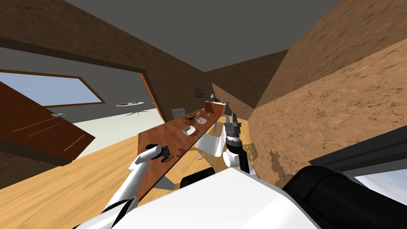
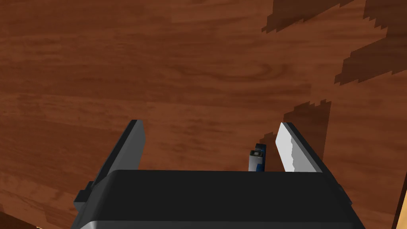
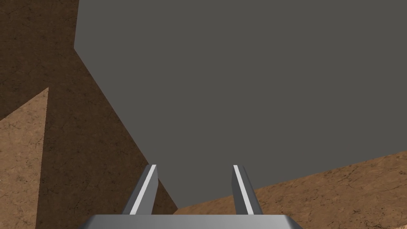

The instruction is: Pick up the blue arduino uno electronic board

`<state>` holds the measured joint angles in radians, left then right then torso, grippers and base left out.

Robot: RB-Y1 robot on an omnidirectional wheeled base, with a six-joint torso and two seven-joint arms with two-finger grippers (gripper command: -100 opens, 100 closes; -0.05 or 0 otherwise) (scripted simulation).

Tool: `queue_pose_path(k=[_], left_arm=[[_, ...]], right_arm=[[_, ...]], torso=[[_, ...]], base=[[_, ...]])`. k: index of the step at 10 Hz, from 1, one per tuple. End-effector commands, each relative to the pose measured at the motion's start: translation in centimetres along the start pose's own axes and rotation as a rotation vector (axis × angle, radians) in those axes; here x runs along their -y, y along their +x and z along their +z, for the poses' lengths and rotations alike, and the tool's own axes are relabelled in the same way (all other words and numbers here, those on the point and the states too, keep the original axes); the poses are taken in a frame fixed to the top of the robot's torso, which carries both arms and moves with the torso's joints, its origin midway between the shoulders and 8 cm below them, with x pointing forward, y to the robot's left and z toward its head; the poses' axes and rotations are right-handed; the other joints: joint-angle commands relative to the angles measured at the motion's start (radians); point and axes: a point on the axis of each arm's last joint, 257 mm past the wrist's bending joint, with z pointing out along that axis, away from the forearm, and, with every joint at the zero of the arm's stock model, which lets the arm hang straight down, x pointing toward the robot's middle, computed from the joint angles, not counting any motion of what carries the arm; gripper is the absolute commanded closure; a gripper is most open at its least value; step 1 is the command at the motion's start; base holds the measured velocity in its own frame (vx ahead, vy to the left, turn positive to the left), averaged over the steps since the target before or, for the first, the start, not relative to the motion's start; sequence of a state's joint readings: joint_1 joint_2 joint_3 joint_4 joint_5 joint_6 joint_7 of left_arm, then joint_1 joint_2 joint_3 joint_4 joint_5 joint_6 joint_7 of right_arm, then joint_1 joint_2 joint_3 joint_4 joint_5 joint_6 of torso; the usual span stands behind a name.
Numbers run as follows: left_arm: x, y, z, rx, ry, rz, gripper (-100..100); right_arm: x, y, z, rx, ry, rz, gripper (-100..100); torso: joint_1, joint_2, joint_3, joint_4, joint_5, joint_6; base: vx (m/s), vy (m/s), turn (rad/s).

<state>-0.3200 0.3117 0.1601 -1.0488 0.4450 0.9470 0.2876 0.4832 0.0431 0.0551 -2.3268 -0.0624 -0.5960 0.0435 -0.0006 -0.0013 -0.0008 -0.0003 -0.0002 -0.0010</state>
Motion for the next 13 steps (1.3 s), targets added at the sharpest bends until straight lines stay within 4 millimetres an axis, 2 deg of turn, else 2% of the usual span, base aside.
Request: queue_pose_path(k=[1, 9, 11, 12, 13], left_arm=[[-0.8, -0.5, 0.3, 0.016, -0.034, -0.007, -100], [-4.6, -4.9, -0.4, 0.161, -0.277, -0.061, -100], [-5.1, -5.6, -0.7, 0.183, -0.308, -0.070, -100], [-4.9, -5.3, -0.6, 0.175, -0.297, -0.067, -100], [-5.0, -5.4, -0.6, 0.177, -0.300, -0.068, 0]], right_arm=[[0.0, 0.0, 0.0, 0.000, 0.000, 0.000, 0], [0.0, 0.0, 0.0, 0.000, 0.000, 0.000, 0], [0.0, 0.0, 0.0, 0.000, 0.000, 0.000, 0], [0.0, 0.0, 0.0, 0.000, 0.000, 0.000, 0], [0.0, 0.0, 0.0, 0.000, 0.000, 0.000, 0]], torso=[[0.000, 0.000, 0.000, 0.000, 0.000, 0.000], [0.000, 0.000, 0.000, 0.000, 0.000, 0.000], [0.000, 0.000, 0.000, 0.000, 0.000, 0.000], [0.000, 0.000, 0.000, 0.000, 0.000, 0.000], [0.000, 0.001, 0.000, 0.000, 0.000, 0.000]], base=[[0.018, -0.006, 0.018], [0.022, -0.012, 0.046], [0.018, -0.007, 0.033], [0.008, -0.002, 0.007], [0.000, 0.000, 0.000]])
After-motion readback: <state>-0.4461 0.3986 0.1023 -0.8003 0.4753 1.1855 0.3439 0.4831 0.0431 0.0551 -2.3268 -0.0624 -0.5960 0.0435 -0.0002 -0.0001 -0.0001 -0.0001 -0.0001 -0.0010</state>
